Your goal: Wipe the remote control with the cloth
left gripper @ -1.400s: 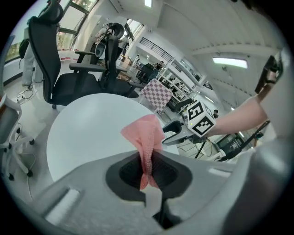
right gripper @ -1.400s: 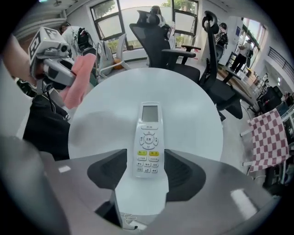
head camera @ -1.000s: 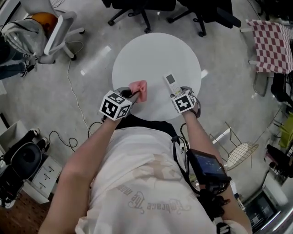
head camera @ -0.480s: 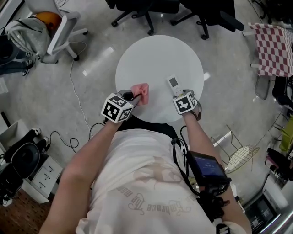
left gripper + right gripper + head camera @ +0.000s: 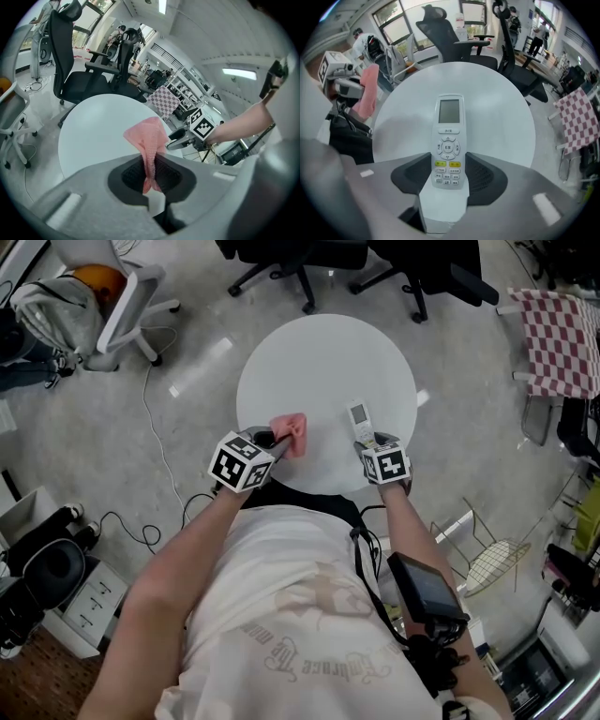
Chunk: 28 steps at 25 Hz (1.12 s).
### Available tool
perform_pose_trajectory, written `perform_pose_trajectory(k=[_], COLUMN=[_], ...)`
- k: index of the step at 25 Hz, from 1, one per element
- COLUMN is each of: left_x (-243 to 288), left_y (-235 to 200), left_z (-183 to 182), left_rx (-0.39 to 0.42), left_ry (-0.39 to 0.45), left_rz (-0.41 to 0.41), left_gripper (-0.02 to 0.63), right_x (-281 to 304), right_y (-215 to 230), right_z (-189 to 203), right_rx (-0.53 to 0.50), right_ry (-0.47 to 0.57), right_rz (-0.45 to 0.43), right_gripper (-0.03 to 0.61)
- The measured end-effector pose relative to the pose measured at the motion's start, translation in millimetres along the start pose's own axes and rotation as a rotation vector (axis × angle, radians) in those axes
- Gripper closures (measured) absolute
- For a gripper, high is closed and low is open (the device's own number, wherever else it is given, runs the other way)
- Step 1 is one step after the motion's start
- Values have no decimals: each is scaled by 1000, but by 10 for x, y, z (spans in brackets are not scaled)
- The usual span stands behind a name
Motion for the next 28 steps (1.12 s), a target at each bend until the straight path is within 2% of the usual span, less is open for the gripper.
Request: perform_pose_trajectory(k=[6, 11, 14, 16, 24, 28], left_x=[6, 35, 55, 79, 148, 155], left_y=[-59, -41, 18, 80, 301, 449], left_z=[-29, -119, -172, -195, -256, -268], left_rx=[-34, -69, -74, -82, -194, -174], left_ry=[15, 38, 36, 26, 34, 18], left_rz=[30, 87, 170, 231, 515, 629], left_gripper=[594, 594, 594, 594, 594, 594], right_x=[-91, -284, -444, -542, -873, -950], right_y=[2, -111, -206, -241, -354, -426], right_z=[34, -89, -187, -219, -331, -391], right_rx=[230, 325, 356, 374, 391, 384], right_ry=[175, 403, 545, 613, 798, 842], right_rz=[-137, -373, -530, -597, -795, -866], right_gripper=[345, 345, 345, 345, 345, 345])
Point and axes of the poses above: the fingertips, and each gripper's own axes: x forward along the fingers, y to its right, z out of its underside, the point moved 9 cm from there along -x, backward along the fingers, and after that the axes turned 5 degrees about -x, right-handed, at the moved point
